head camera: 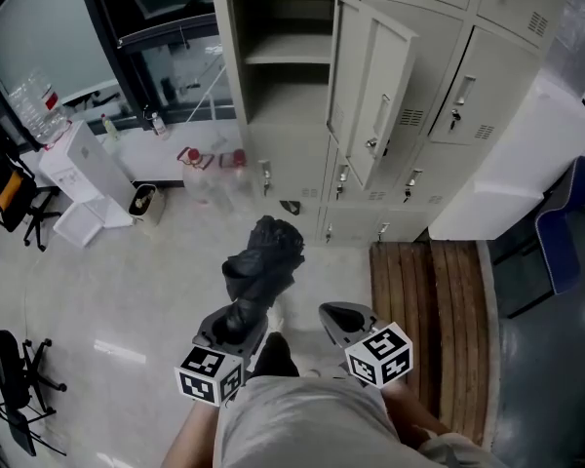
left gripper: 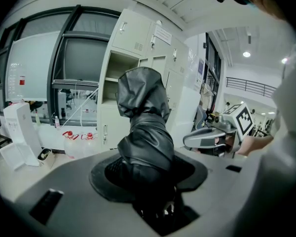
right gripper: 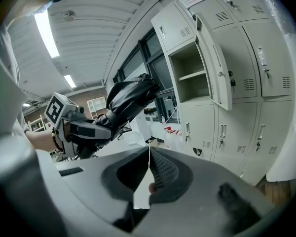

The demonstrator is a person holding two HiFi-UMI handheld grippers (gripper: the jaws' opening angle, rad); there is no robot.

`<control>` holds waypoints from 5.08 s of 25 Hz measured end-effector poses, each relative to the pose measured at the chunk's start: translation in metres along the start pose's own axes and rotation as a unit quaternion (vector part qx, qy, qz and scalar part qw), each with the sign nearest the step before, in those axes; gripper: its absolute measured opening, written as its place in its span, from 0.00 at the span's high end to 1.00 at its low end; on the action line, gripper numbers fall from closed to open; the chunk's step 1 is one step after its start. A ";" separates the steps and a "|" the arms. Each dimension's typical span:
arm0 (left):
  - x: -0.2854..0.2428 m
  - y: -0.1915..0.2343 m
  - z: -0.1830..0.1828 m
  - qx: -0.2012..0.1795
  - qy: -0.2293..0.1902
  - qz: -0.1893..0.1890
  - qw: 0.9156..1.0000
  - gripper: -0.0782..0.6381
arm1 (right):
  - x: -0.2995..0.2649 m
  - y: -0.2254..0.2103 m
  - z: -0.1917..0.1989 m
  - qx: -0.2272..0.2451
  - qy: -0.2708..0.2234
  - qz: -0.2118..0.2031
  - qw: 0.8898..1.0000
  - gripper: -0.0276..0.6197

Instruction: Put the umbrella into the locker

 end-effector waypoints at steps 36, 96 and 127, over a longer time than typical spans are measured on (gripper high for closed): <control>-0.105 0.194 -0.119 -0.004 0.038 0.052 0.998 0.61 | -0.183 -0.079 -0.123 -0.031 0.008 0.049 0.998 0.91; -0.238 0.320 -0.232 0.005 0.058 0.046 0.997 0.60 | -0.322 -0.204 -0.231 -0.018 0.006 0.034 0.999 0.91; -0.310 0.364 -0.275 0.005 0.089 0.006 0.996 0.60 | -0.343 -0.207 -0.234 -0.010 0.016 -0.010 1.000 0.91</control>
Point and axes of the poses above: the fingertips, and each gripper's own axes: x backward along the fingers, y to its left, z out of its underside, the point moved 5 cm from there along x, backward along the fingers, and after that the axes turned 14 degrees about z, right-handed, at the moved point
